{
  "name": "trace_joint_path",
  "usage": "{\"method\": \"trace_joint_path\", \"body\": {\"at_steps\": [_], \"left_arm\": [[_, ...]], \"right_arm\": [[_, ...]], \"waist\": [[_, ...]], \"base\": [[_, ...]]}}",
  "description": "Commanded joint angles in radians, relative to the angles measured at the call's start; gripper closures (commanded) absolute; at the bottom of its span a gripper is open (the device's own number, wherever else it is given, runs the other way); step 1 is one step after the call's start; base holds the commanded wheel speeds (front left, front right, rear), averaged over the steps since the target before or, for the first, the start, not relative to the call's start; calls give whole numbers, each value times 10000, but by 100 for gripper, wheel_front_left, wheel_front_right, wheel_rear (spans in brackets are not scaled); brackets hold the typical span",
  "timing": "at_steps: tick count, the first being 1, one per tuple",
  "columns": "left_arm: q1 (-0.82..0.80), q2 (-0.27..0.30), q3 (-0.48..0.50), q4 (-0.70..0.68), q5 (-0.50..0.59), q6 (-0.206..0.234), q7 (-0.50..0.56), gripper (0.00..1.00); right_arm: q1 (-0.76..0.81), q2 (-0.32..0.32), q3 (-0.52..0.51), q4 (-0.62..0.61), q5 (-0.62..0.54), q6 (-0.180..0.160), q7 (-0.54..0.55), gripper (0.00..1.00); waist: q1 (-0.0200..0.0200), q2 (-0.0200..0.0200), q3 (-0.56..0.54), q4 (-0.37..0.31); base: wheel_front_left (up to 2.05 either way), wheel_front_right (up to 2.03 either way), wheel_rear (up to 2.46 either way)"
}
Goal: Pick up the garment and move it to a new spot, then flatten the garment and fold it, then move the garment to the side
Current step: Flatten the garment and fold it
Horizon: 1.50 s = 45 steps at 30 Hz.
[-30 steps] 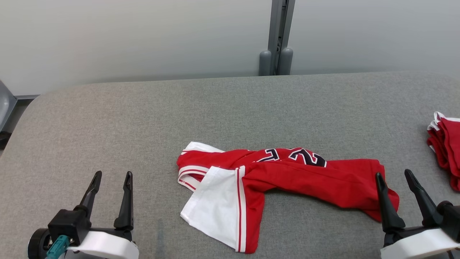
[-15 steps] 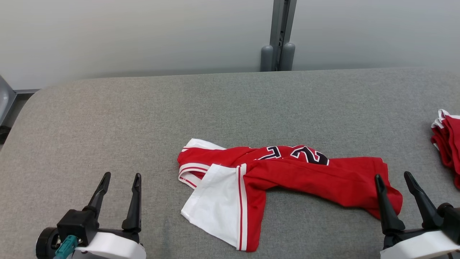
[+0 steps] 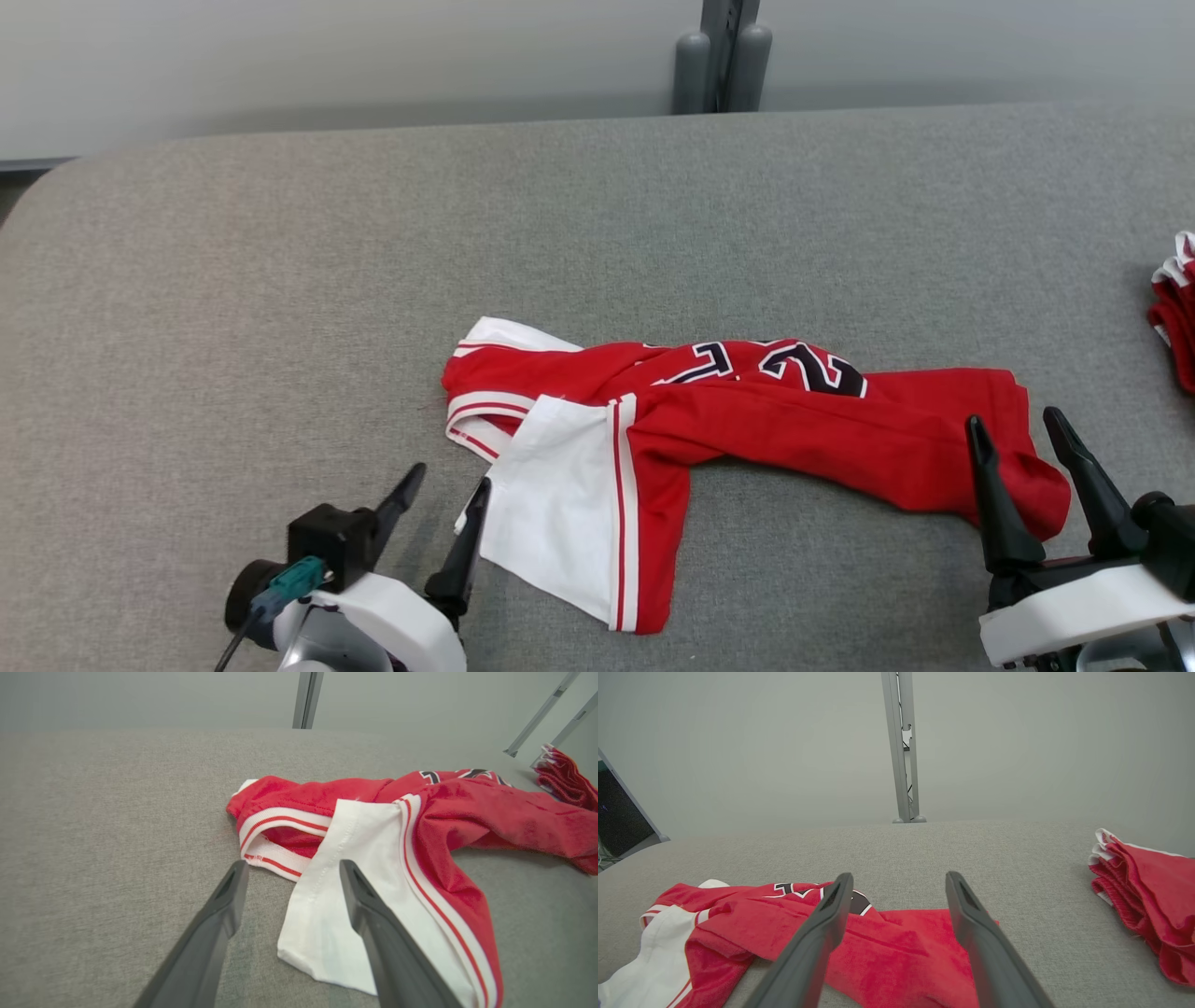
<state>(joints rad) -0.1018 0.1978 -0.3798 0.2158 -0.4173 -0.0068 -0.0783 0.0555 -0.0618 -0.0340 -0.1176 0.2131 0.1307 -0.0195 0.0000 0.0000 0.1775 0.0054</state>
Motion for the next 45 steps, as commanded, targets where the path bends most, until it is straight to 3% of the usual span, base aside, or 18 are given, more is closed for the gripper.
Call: {"method": "trace_joint_path", "body": {"at_steps": [1, 10, 11, 12, 13, 26, 27, 28, 29, 41, 45], "left_arm": [[-188, -33, -39, 137, -61, -90, 45, 0], [-497, -187, -515, 1810, -444, -546, 1131, 0], [-521, -202, -537, 1906, -472, -560, 1152, 17], [-568, -216, -557, 1984, -489, -569, 1120, 90], [-600, -232, -594, 2058, -518, -614, 1144, 100], [-977, -224, -648, 2413, -411, -555, 766, 100], [-998, -218, -633, 2430, -418, -541, 742, 100], [-1018, -212, -617, 2444, -426, -524, 703, 100], [-1026, -206, -613, 2459, -436, -513, 670, 100], [-1602, 351, 13, 1144, -82, 96, -546, 100], [-2311, 888, 413, -193, 275, 390, -816, 100]], "right_arm": [[-133, -62, -15, 3, 39, 1, -67, 0], [-251, -36, -137, 222, 68, 1, -94, 0], [-217, -29, -201, 226, 81, 1, -53, 0], [-148, -17, -273, 263, 129, 1, 16, 0], [-72, -2, -395, 281, 189, 1, 88, 0], [-74, 55, -1098, 1109, 793, 1, 1418, 0], [-90, 54, -1062, 1178, 886, 1, 1526, 51], [-99, 57, -1013, 1196, 937, 1, 1559, 65], [-128, 56, -989, 1211, 1055, 1, 1615, 100], [-790, -638, -527, 369, 1490, 1, 958, 100], [-1862, -1240, -245, 16, 1531, 1, 797, 100]], "waist": [[0, 0, 164, -97], [0, 0, 598, -358], [0, 0, 626, -371], [0, 0, 646, -381], [0, 0, 660, -387], [0, 0, 906, -293], [0, 0, 925, -279], [0, 0, 940, -271], [0, 0, 950, -266], [0, 0, 787, -368], [0, 0, 554, -365]], "base": [[0, 0, 0], [0, 0, 0], [0, 0, 0], [0, 0, 0], [0, 0, 0], [0, 0, 0], [0, 0, 0], [0, 0, 0], [0, 0, 0], [0, 0, 0], [0, 0, 0]]}}
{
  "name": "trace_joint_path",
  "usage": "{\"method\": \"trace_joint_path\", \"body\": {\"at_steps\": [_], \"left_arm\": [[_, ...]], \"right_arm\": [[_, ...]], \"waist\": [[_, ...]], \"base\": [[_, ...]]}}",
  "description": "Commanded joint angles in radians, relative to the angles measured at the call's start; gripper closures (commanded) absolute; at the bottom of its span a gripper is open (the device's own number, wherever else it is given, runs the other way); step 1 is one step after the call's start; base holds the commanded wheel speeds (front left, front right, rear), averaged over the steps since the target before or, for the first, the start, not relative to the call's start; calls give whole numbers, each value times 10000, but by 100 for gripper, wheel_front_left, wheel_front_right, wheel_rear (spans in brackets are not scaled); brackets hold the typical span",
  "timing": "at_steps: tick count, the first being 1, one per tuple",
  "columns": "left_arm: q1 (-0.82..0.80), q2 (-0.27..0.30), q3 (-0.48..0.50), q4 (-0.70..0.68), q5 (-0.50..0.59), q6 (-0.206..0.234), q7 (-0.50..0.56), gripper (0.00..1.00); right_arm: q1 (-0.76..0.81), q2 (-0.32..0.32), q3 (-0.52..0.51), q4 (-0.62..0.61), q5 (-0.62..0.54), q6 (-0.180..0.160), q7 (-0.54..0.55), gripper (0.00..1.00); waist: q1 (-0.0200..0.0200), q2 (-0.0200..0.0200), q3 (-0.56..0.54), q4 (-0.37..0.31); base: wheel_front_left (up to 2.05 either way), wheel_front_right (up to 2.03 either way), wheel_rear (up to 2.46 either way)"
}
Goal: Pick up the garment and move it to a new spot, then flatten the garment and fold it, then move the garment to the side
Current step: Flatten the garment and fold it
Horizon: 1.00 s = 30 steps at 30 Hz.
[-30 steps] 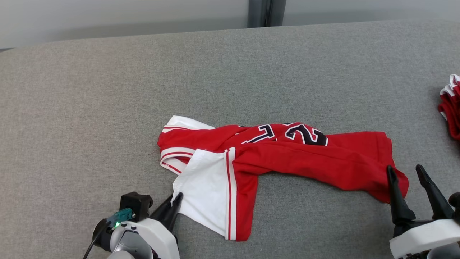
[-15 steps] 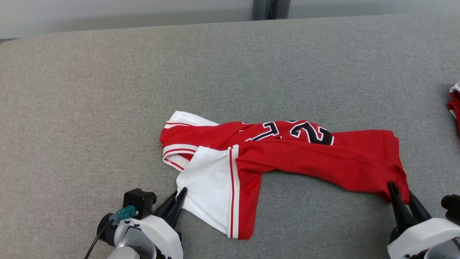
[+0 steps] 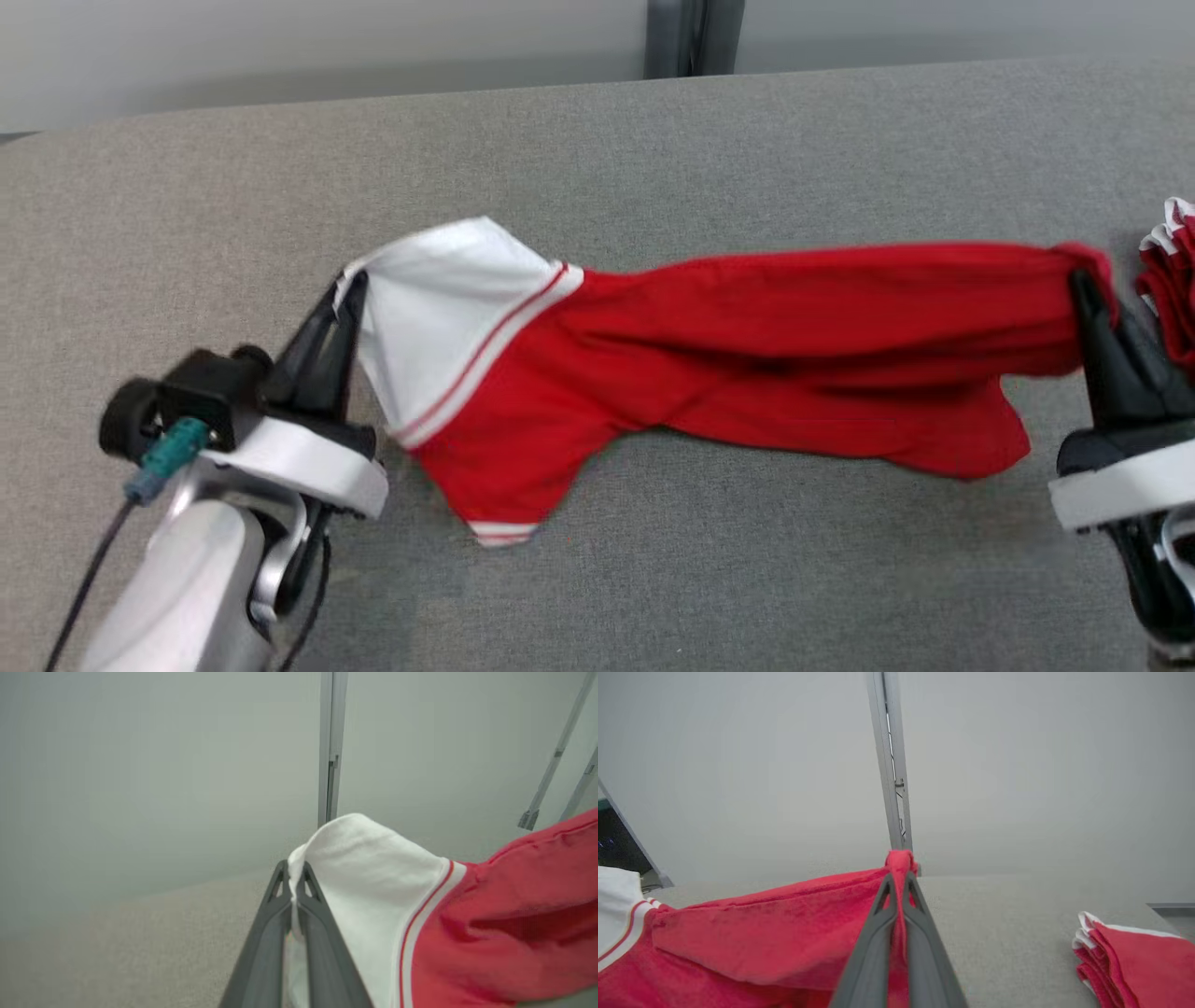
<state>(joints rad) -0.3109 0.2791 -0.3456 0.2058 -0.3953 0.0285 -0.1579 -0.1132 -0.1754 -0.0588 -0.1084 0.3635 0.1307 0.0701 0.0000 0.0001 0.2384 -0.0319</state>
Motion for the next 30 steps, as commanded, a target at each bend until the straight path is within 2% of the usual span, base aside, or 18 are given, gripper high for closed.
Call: {"method": "trace_joint_path", "body": {"at_steps": [1, 4, 8, 17, 20, 22, 26, 30], "left_arm": [[-424, 169, 155, -372, 121, 76, -4, 100], [-1190, 582, 421, -1129, 297, 163, 180, 100], [-2607, 1019, 640, -1923, 541, 13, 558, 100], [-5749, 1071, 622, -2112, 208, -697, 1598, 100], [-6734, 984, 582, -1591, 94, -927, 1609, 100], [-7878, 852, 487, -794, 7, -1159, 1424, 100], [-9495, 720, 333, 652, 41, -1359, 1020, 100], [-11060, 595, 69, 2467, 215, -1502, 300, 100]], "right_arm": [[-484, -182, 65, -209, 117, 1, -211, 100], [-1442, -567, 235, -455, 180, 1, -364, 100], [-2862, -1007, 390, -437, 359, 1, -386, 100], [-5821, -1533, 937, 531, 993, 1, -370, 100], [-6766, -1495, 1138, 1208, 1228, 1, -378, 100], [-7996, -1433, 1447, 2100, 1403, 1, -530, 100], [-9791, -1239, 2045, 3586, 1472, 3, -918, 100], [-11523, -875, 2578, 5524, 1331, 1, -1747, 100]], "waist": [[0, -1, -91, 13], [0, -1, -253, 20], [0, -1, -452, 15], [0, -1, -304, 26], [0, -1, -54, -23], [0, -1, 319, -117], [0, -1, 872, -276], [0, -1, 1134, -463]], "base": [[0, 0, 0], [0, 0, 0], [0, 0, 0], [0, 0, 0], [0, 0, 0], [0, 0, 0], [0, 0, 0], [0, 0, 0]]}}
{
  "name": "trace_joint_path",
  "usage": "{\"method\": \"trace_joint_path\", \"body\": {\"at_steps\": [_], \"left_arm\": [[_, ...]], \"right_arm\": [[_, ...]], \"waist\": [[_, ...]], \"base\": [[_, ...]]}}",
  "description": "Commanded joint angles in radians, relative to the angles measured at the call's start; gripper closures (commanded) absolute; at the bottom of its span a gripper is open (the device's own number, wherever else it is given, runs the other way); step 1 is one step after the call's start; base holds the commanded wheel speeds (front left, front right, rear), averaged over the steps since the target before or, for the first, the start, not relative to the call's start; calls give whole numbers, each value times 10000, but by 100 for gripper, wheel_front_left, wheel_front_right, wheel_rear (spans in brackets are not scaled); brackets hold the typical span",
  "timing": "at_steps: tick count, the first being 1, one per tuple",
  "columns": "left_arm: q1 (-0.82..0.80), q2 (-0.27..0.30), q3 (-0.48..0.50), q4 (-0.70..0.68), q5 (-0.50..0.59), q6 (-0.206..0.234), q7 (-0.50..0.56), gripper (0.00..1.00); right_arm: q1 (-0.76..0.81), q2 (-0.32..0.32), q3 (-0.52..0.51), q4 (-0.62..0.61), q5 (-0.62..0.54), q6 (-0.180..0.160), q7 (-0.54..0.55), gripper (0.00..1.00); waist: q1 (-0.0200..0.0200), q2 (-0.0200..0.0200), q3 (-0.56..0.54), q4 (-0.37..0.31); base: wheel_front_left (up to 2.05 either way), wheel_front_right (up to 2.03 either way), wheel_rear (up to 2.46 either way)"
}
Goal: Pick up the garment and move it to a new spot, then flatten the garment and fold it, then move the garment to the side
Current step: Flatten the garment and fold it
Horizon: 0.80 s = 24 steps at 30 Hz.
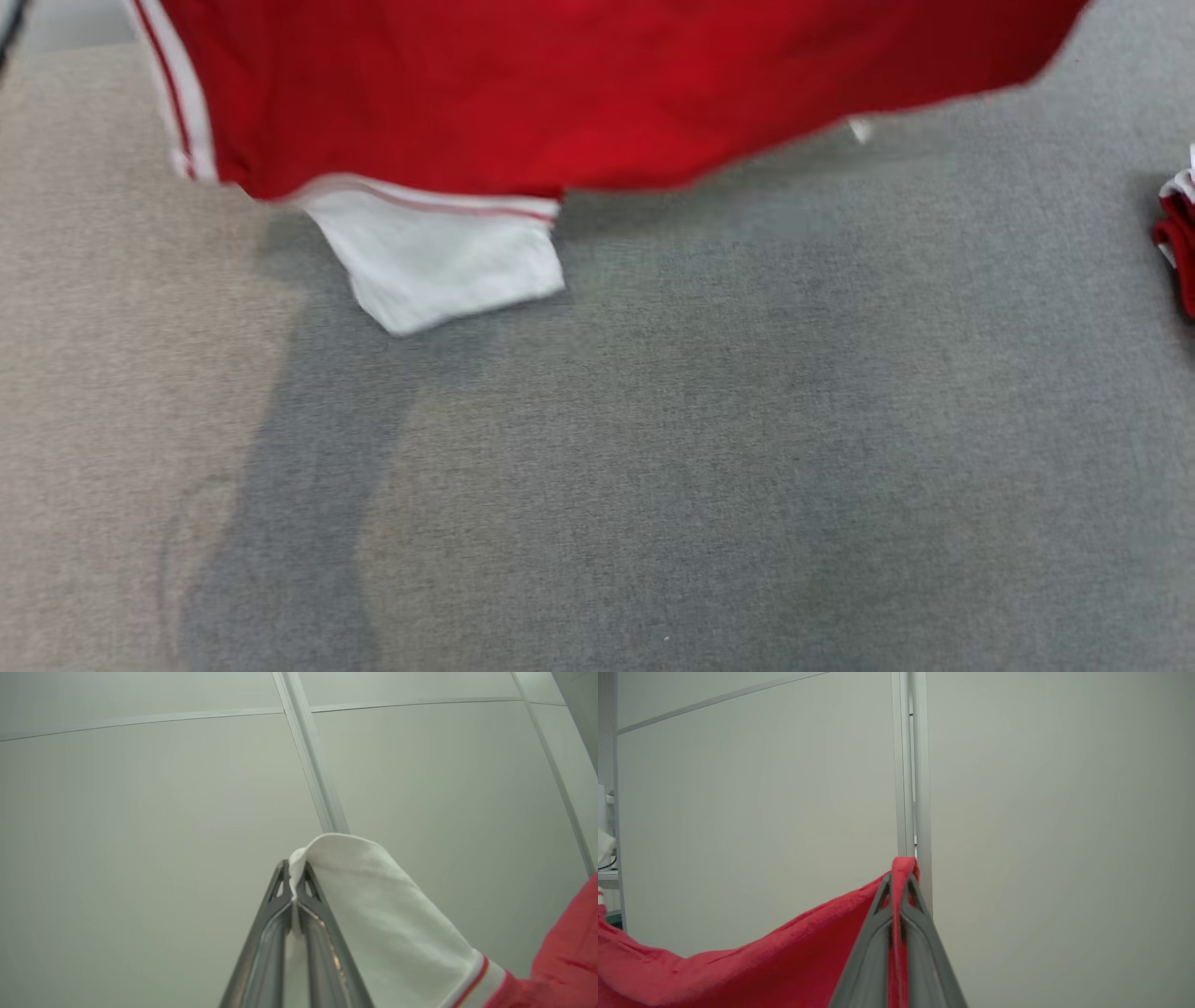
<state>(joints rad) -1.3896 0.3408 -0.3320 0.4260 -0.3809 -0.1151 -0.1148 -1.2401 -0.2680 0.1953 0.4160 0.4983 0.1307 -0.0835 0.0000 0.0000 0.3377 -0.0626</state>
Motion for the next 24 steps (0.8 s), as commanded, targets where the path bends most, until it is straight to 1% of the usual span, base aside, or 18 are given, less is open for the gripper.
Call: {"method": "trace_joint_path", "body": {"at_steps": [1, 3, 5, 8, 9, 11, 14, 18, 22, 24], "left_arm": [[-641, -91, -166, 678, 98, -81, -348, 100], [-1233, -268, -276, 1595, 88, -107, -734, 100], [-1772, -408, -324, 2421, -22, -131, -924, 100], [-2036, -777, -446, 3786, -212, -154, -972, 100], [-2036, -777, -446, 3786, -212, -154, -972, 100], [-2041, -981, -468, 4614, -444, -150, -964, 100], [-1549, -1296, -412, 5791, -893, -167, -1040, 100], [-682, -1770, -534, 6864, -1574, -153, -1038, 100], [352, -2060, -551, 7491, -2281, -154, -1110, 100], [747, -2129, -551, 7587, -2604, -156, -1170, 100]], "right_arm": [[-642, 142, 137, 719, -98, 1, -490, 100], [-1242, 432, 279, 1636, -79, 1, -1015, 100], [-1745, 662, 382, 2461, -27, 1, -1285, 100], [-2135, 996, 580, 3659, 105, 1, -1507, 100], [-2135, 996, 580, 3659, 105, 1, -1507, 100], [-2245, 1173, 796, 4404, 173, 1, -1582, 100], [-2087, 1420, 1087, 5403, 389, 1, -1661, 100], [-1731, 1610, 1410, 6497, 705, 1, -1731, 100], [-1271, 1730, 1828, 7154, 1059, 1, -1740, 100], [-998, 1771, 2056, 7233, 1263, 1, -1746, 100]], "waist": [[0, 0, 164, -184], [0, 0, 154, -189], [0, 0, 269, -172], [0, 0, 390, -124], [0, 0, 390, -124], [0, 0, 510, -93], [0, 0, 716, -33], [0, 0, 982, 100], [0, 0, 1216, 179], [0, 0, 1280, 186]], "base": [[0, 0, 0], [0, 0, 0], [0, 0, 0], [0, 0, 0], [0, 0, 0], [0, 0, 0], [0, 0, 0], [0, 0, 0], [0, 0, 0], [0, 0, 0]]}}
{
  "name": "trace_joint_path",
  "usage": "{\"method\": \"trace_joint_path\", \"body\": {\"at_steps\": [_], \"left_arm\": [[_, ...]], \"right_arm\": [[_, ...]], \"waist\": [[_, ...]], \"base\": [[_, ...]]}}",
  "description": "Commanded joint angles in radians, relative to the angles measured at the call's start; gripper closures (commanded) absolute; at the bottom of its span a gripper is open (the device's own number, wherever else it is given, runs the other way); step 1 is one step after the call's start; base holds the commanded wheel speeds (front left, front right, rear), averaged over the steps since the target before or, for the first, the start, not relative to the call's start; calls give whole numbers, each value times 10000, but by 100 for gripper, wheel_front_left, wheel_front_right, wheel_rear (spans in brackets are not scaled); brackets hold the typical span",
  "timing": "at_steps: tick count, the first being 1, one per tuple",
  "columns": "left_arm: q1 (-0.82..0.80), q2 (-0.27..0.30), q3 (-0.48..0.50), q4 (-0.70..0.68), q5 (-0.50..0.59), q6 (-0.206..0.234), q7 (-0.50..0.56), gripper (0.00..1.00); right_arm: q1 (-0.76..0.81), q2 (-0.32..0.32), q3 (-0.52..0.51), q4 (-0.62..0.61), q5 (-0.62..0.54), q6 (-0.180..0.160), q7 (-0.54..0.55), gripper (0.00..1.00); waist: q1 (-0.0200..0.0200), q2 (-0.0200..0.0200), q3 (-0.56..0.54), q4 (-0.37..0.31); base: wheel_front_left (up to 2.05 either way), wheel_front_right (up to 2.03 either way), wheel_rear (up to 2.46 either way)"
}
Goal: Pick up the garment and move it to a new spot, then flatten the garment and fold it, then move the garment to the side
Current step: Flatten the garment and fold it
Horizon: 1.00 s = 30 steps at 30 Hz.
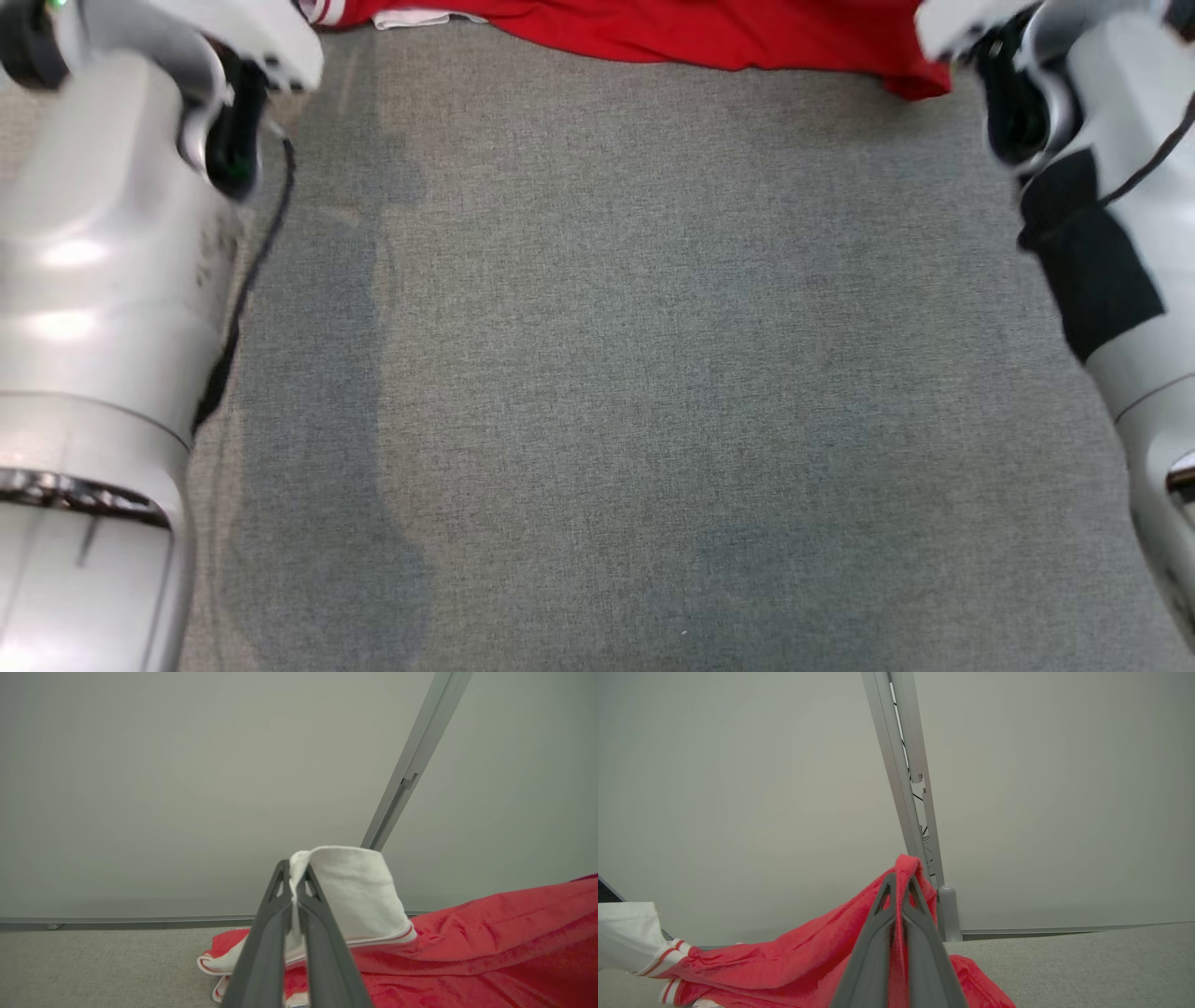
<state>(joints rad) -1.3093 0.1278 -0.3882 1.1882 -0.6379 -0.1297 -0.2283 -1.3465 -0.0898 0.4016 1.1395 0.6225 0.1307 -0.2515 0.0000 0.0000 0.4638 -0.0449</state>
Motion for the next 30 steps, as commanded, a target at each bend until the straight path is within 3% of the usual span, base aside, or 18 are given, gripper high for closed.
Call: {"method": "trace_joint_path", "body": {"at_steps": [1, 9, 13, 20, 30], "left_arm": [[140, -48, -23, -44, -154, -11, -63, 100], [2453, 276, 219, -823, -663, -10, -369, 100], [4672, 386, 908, -2333, -196, -6, -366, 100], [8523, 470, 1899, -5637, 1244, 375, -367, 100], [12439, 766, 2340, -9674, 1775, 1415, 127, 100]], "right_arm": [[229, 9, 131, -55, 183, 1, -68, 100], [3139, -438, 1222, -1778, 1685, 1, -153, 100], [5309, -810, 1165, -3162, 2273, 3, -149, 100], [8394, -1469, 1063, -5226, 2672, 3, -142, 100], [11648, -2351, 267, -7320, 2792, 3, -145, 100]], "waist": [[0, 0, 68, 42], [0, 0, -385, 105], [0, 0, -980, 135], [0, 0, -2103, 213], [0, 0, -3286, 347]], "base": [[0, 0, 0], [0, 0, 0], [0, 0, 0], [0, 0, 0], [0, 0, 0]]}}
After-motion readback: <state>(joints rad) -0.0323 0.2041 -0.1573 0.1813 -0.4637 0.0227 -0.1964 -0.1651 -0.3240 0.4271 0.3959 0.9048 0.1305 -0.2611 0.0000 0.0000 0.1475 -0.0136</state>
